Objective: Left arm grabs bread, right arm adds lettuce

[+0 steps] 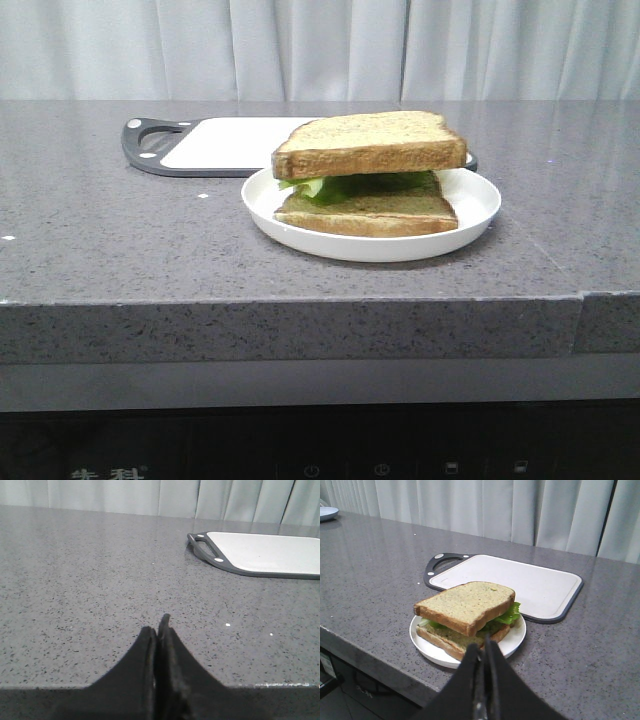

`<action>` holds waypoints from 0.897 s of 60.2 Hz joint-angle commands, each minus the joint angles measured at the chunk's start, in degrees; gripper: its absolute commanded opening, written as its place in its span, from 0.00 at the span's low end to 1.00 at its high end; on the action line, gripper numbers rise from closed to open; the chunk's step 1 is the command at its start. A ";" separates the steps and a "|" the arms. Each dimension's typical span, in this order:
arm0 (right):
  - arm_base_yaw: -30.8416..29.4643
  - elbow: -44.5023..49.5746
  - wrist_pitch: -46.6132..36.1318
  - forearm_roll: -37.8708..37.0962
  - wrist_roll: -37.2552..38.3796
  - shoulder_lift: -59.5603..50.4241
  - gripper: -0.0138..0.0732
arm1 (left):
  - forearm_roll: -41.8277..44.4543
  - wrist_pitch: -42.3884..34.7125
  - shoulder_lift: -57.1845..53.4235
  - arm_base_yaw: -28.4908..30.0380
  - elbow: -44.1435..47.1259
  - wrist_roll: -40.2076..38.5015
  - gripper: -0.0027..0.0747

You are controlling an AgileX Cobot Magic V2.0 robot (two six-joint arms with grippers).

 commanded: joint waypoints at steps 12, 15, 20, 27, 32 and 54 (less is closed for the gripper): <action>-0.38 -1.51 -4.15 0.88 0.02 0.55 0.09 | -0.51 -4.12 -1.18 0.00 0.23 -0.50 0.01; -0.38 -1.23 -4.78 1.26 0.02 0.55 0.09 | -0.51 -4.12 -1.18 0.00 0.23 -0.50 0.01; -1.24 0.39 -7.93 -0.52 1.09 0.55 0.09 | -0.51 -4.12 -1.18 0.00 0.23 -0.50 0.01; -6.55 4.70 -12.83 -5.03 9.38 0.35 0.09 | -0.51 -4.12 -1.18 0.00 0.23 -0.50 0.01; -11.78 7.96 -13.91 -7.47 14.94 -0.86 0.09 | -0.51 -4.12 -1.18 0.00 0.23 -0.50 0.01; -23.69 20.74 -13.99 -10.58 16.41 -10.82 0.09 | -0.51 -4.12 -1.18 0.00 0.23 -0.50 0.01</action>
